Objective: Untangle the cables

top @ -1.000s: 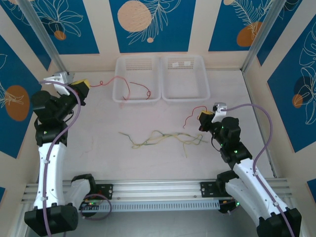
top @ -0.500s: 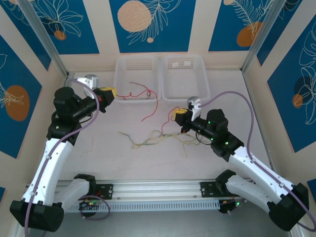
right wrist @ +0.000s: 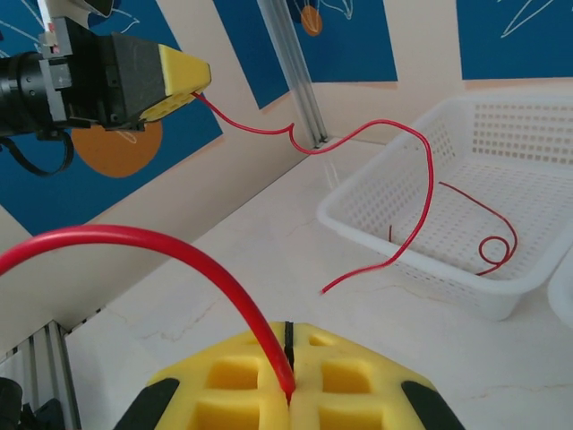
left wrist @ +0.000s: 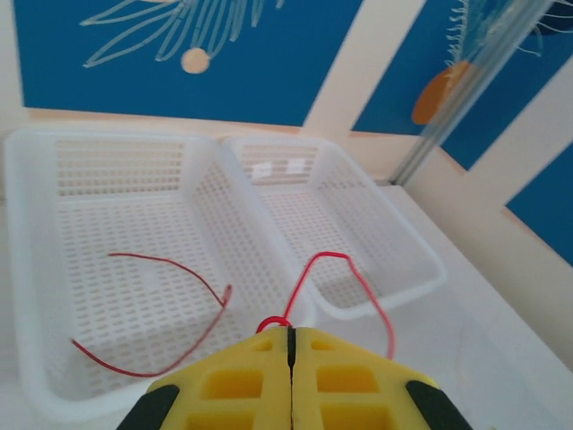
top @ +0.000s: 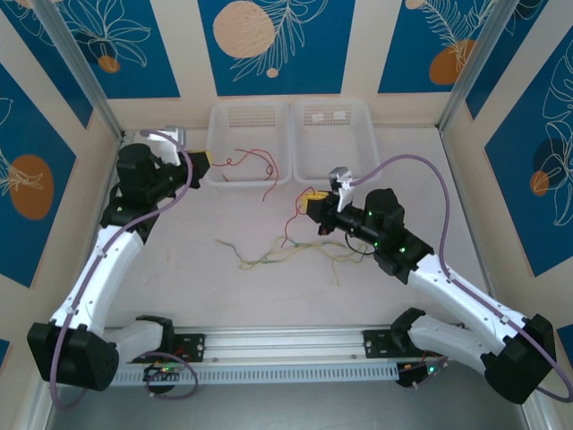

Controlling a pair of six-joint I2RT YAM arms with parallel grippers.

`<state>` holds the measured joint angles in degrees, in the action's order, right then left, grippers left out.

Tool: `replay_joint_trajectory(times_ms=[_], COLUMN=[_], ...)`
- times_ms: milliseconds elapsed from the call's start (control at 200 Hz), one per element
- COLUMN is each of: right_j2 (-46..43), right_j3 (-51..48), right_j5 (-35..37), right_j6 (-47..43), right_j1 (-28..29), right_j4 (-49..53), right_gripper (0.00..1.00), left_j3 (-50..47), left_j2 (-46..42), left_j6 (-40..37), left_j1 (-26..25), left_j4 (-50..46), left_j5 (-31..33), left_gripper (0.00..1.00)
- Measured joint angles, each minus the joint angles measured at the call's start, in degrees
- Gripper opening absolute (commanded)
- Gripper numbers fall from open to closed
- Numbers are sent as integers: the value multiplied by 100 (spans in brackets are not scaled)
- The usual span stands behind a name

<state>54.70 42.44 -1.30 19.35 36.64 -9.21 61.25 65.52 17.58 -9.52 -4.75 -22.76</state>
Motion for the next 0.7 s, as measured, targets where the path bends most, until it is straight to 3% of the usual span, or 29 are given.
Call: replay_joint_trajectory(times_ms=[255,695], right_j2=[-361,-1161], right_j3=[-42,-240], right_j5=[186,455], right_j6=[125,192], right_j1=[0,0], right_j4=[254,640], right_gripper=[0,0], left_j3=[848,3904], left_j2=[1047,4225], left_j6=[-245,-883], left_j1=[-11,-396], left_j4=[0,-669], left_j5=[804,1921], left_gripper=[0,0])
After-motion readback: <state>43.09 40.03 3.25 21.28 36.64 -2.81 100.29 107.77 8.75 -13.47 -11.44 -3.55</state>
